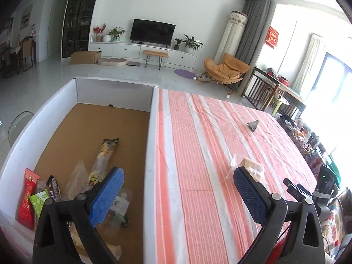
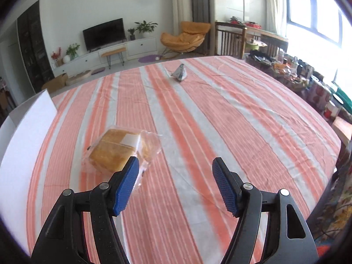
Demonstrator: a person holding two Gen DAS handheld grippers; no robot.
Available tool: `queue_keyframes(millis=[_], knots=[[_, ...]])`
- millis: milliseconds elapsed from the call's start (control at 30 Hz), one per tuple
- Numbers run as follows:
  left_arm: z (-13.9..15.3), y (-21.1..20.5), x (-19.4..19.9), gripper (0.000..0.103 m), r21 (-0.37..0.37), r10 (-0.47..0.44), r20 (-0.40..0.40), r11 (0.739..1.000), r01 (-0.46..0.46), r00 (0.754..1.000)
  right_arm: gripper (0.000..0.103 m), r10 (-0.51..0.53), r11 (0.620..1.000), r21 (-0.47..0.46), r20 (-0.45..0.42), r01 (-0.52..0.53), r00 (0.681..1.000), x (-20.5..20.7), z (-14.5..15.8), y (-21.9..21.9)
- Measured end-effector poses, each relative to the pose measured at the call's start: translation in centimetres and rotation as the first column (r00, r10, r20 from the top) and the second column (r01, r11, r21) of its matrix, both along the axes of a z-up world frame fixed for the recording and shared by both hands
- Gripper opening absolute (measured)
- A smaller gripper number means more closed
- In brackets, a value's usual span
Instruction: Organize snacks
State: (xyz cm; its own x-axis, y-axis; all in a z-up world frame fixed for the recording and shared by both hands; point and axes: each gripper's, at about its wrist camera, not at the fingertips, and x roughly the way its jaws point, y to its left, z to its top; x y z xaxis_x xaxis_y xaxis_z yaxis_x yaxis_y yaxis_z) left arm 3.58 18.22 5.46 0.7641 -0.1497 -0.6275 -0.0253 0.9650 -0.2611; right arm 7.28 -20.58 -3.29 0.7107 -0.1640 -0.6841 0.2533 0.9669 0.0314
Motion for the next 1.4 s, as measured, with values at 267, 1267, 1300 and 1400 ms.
queue_keyframes(millis=[267, 1267, 1300, 1400], knots=[[-1.8, -13.3, 2.0, 0.1, 0.037, -0.255, -0.095, 0.965, 0.26, 0.962, 0.076, -0.17, 0.984, 0.04, -0.086, 0.174, 0.982, 1.2, -2.4, -6.3], [-15.2, -16.4, 7.0, 0.103, 0.24, -0.167, -0.247, 0.944, 0.227, 0.955, 0.086, -0.261, 0.962, 0.025, -0.213, 0.272, 0.942, 1.4, -5.1, -7.3], [-15.2, -16.4, 7.0, 0.103, 0.24, -0.167, -0.247, 0.944, 0.227, 0.955, 0.086, -0.261, 0.962, 0.024, -0.212, 0.272, 0.942, 1.4, -5.1, -7.3], [-15.2, -16.4, 7.0, 0.103, 0.24, -0.167, -0.247, 0.944, 0.227, 0.955, 0.087, -0.261, 0.962, 0.024, -0.211, 0.272, 0.942, 1.4, -5.1, -7.4]])
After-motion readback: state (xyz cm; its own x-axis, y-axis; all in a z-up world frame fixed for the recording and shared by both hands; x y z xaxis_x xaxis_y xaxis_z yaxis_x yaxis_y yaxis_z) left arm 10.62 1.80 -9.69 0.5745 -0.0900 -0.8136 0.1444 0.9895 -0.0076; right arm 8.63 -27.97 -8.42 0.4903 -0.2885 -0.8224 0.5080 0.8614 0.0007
